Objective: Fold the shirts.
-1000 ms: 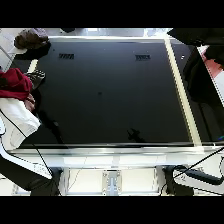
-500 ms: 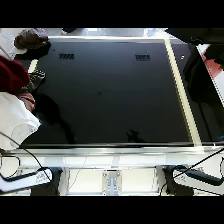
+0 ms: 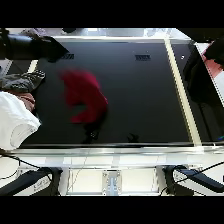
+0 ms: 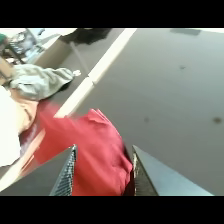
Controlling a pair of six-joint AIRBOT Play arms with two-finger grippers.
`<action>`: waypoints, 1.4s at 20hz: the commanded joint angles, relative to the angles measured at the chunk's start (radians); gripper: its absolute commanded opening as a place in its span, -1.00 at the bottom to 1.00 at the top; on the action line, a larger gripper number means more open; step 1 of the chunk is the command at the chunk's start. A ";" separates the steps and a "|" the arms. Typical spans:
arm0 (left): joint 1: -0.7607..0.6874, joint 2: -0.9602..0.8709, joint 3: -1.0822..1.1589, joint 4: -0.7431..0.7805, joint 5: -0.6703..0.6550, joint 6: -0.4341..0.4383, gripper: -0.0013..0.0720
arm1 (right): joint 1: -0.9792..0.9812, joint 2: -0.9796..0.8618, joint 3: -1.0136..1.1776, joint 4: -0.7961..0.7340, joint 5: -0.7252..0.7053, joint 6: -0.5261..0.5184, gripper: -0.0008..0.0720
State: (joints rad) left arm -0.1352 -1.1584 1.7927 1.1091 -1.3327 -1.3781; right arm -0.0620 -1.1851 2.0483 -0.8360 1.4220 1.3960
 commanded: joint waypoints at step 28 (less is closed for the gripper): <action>0.052 -0.635 -0.337 0.124 0.447 -0.229 0.96 | 0.674 -0.515 -0.579 -0.458 -0.407 -0.003 0.10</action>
State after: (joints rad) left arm -0.0822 -1.7584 1.4555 1.2304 -0.8970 -1.6135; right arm 0.5667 -1.6409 1.4708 -1.2747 1.0534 1.3926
